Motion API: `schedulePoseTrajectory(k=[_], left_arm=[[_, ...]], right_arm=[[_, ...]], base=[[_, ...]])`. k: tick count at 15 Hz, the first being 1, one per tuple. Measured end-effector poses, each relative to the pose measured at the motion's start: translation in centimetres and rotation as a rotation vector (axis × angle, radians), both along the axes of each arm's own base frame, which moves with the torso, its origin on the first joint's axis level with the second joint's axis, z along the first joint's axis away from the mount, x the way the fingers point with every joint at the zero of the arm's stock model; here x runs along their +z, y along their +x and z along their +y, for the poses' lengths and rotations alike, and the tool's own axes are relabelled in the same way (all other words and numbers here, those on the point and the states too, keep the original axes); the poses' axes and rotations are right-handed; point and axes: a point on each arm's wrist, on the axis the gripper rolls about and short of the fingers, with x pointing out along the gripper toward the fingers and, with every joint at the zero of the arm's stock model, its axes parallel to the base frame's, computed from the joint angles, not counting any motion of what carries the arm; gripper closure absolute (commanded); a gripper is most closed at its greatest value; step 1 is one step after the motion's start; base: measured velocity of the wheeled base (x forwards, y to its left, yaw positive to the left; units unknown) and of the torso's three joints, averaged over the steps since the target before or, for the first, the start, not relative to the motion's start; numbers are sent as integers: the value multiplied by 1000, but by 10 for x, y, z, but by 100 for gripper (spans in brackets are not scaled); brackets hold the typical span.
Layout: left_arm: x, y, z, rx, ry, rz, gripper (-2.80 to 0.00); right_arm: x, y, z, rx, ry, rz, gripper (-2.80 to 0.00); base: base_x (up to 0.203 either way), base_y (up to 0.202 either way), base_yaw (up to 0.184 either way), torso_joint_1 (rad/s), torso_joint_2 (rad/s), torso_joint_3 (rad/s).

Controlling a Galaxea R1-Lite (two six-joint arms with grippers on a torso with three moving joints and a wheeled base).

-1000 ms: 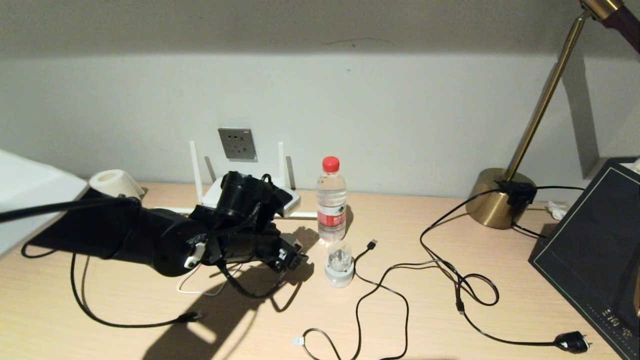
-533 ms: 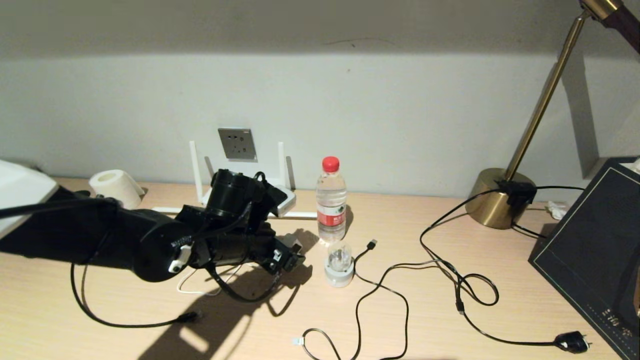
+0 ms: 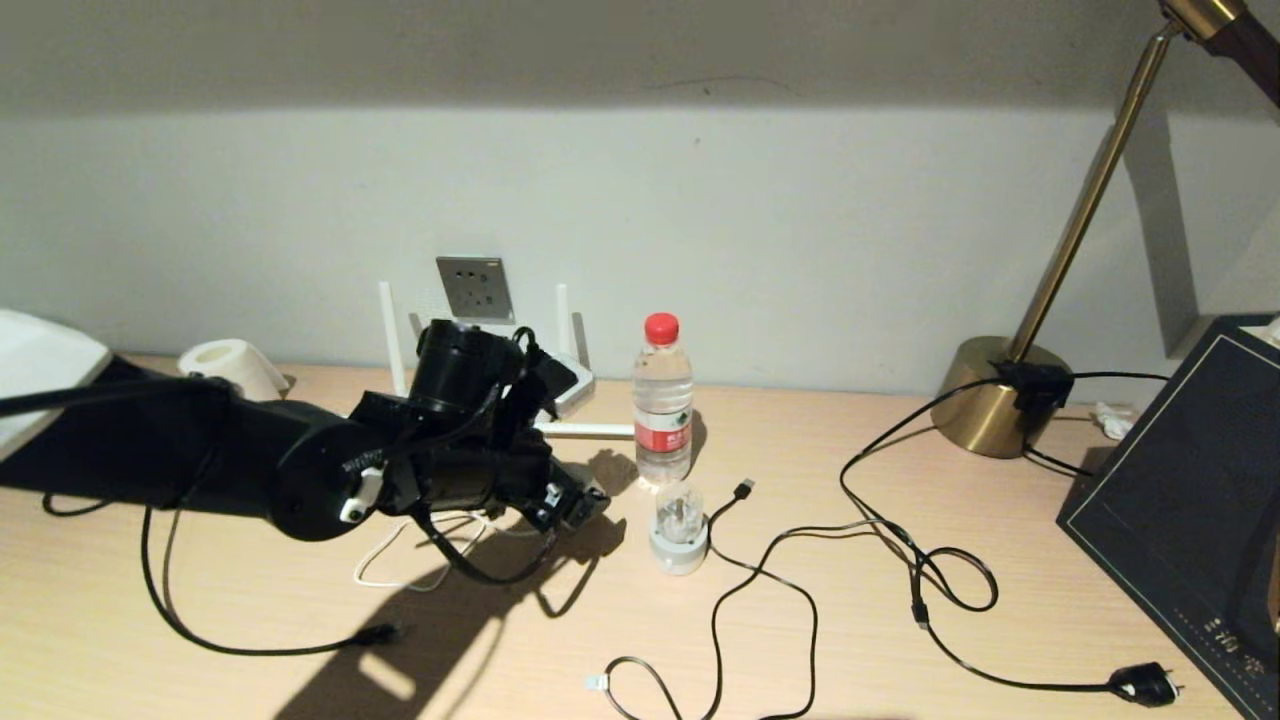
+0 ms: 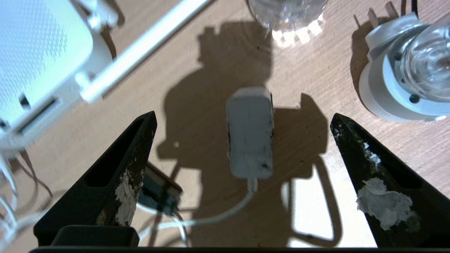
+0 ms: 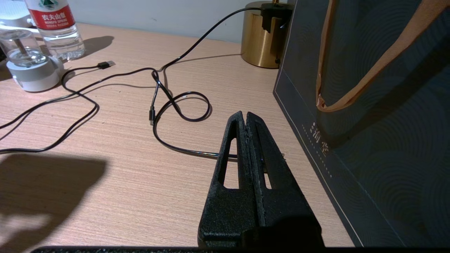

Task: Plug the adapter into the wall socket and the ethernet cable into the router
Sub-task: Pick up plug

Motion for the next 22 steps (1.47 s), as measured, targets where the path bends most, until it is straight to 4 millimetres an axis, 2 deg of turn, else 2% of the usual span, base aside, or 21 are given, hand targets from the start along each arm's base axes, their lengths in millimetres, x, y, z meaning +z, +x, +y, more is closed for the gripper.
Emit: schedulePoseTrajectory(k=[4,9,22], left_arm=[[7,16,3,-42,65,14,-280],[11,29,-6,-31,108,66,-280],[-3,32,-12,-11,123,97,-280]], right_arm=[[0,0,0,0,0,0,0],[0,0,0,0,1,0,0],[0,0,0,0,0,0,0]], base=[[0,0,0,0,0,0],[0,0,0,0,0,0],[0,0,0,0,0,0]])
